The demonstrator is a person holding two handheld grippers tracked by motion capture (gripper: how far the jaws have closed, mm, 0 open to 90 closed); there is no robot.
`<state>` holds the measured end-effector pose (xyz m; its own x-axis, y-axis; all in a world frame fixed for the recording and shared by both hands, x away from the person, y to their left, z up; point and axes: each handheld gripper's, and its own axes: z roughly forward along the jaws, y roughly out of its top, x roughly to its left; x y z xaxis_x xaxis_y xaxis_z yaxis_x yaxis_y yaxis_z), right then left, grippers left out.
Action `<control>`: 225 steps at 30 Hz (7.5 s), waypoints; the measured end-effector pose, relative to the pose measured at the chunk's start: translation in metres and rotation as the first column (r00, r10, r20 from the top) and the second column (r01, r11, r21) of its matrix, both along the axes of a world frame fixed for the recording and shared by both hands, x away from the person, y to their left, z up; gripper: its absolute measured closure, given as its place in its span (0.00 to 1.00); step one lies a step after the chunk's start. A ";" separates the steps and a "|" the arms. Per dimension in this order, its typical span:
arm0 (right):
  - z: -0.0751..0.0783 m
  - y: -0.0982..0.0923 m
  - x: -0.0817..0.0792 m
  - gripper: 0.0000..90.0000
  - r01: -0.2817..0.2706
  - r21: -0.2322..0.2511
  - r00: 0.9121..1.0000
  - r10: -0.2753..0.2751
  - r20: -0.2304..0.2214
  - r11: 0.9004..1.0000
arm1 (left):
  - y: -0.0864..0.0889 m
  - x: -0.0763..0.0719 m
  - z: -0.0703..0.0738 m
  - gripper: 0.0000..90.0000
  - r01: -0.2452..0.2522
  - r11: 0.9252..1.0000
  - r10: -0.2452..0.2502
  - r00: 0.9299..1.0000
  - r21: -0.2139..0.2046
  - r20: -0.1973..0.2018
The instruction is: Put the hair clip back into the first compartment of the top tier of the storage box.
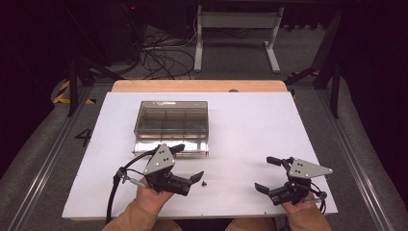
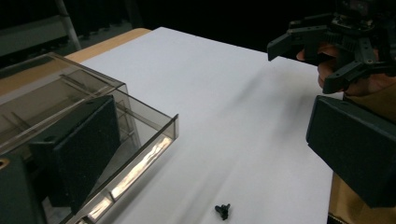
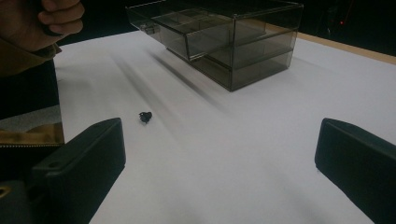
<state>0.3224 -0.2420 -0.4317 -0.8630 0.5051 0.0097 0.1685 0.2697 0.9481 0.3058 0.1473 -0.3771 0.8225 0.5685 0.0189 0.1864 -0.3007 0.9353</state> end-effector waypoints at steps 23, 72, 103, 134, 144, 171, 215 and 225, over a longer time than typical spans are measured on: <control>0.000 -0.001 0.000 0.02 -0.010 -0.001 1.000 0.010 0.000 1.000 | -0.019 0.005 -0.005 0.18 0.075 0.997 -0.075 0.995 0.005 -0.067; -0.001 -0.001 0.000 0.02 -0.021 -0.009 1.000 0.021 -0.008 1.000 | -0.049 0.024 -0.053 0.42 0.115 0.936 -0.012 0.955 0.334 -0.297; -0.002 0.000 0.000 0.03 -0.024 -0.009 1.000 0.024 -0.017 1.000 | -0.061 0.028 -0.069 0.62 0.115 0.900 0.039 0.939 0.420 -0.341; -0.003 -0.001 0.001 0.03 -0.027 -0.011 0.999 0.026 -0.024 1.000 | -0.068 0.023 -0.070 0.85 0.104 0.860 0.058 0.953 0.499 -0.297; -0.003 -0.001 0.001 0.02 -0.026 -0.012 0.999 0.026 -0.024 1.000 | -0.067 0.021 -0.065 0.85 0.093 0.872 0.055 0.957 0.481 -0.284; -0.004 -0.002 0.001 0.02 -0.024 -0.014 0.999 0.023 -0.024 1.000 | -0.052 0.011 -0.036 0.84 0.082 0.944 -0.016 0.978 0.318 -0.206; -0.004 -0.001 0.001 0.02 -0.022 -0.017 0.999 0.022 -0.030 1.000 | -0.031 0.004 -0.003 0.84 0.017 0.968 0.012 0.994 0.250 -0.111; -0.004 -0.002 0.000 0.02 -0.021 -0.018 0.999 0.020 -0.030 1.000 | -0.014 0.006 0.009 0.84 -0.032 0.972 0.054 0.995 0.231 -0.087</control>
